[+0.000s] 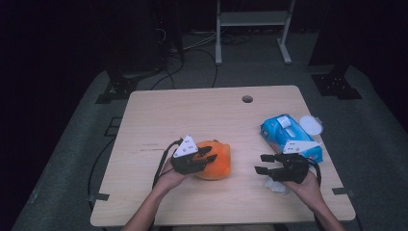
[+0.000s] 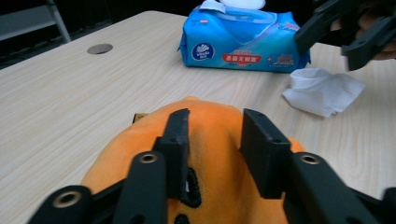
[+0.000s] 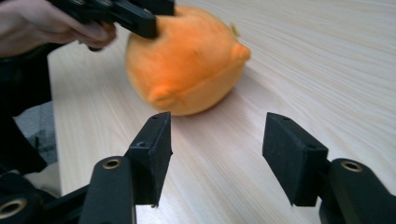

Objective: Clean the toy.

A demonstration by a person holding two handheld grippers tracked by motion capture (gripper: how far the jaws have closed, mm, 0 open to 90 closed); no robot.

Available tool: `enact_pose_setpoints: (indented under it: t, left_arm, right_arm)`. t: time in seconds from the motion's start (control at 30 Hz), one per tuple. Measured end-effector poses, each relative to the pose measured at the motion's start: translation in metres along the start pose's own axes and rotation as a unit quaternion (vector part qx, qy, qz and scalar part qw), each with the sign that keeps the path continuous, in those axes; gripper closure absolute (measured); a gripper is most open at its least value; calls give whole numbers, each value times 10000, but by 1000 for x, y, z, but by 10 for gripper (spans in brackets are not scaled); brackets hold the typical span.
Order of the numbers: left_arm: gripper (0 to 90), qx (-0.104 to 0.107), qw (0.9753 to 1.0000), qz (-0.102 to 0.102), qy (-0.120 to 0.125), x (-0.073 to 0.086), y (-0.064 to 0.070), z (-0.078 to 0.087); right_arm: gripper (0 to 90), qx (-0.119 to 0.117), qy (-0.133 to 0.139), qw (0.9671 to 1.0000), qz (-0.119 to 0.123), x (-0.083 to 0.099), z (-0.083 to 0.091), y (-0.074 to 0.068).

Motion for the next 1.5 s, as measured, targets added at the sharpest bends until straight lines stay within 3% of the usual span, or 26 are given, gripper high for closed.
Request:
enact_pose_setpoints:
  t: [0.43, 0.77, 1.5]
  left_arm:
    - [399, -26, 9998, 201, 64, -6, -7, 23]
    - [333, -173, 9993, 328, -55, 4, -17, 35]
    - [290, -399, 9972, 618, -140, 26, -34, 58]
  right_arm:
    - [388, 205, -12, 9998, 34, 0, 5, 3]
    - [380, 283, -77, 9996, -19, 5, 7, 8]
    - [371, 308, -73, 9995, -96, 9, 12, 11]
Point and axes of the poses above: each handheld gripper's, and its own axes: z roughly backward along the jaws, x roughly out of its underside, y roughly to its right, the point moved 7 cm from there along -z, roughly forward along the jaws, and after that the axes turned 13 degrees about -x, right-handed, at the moved point
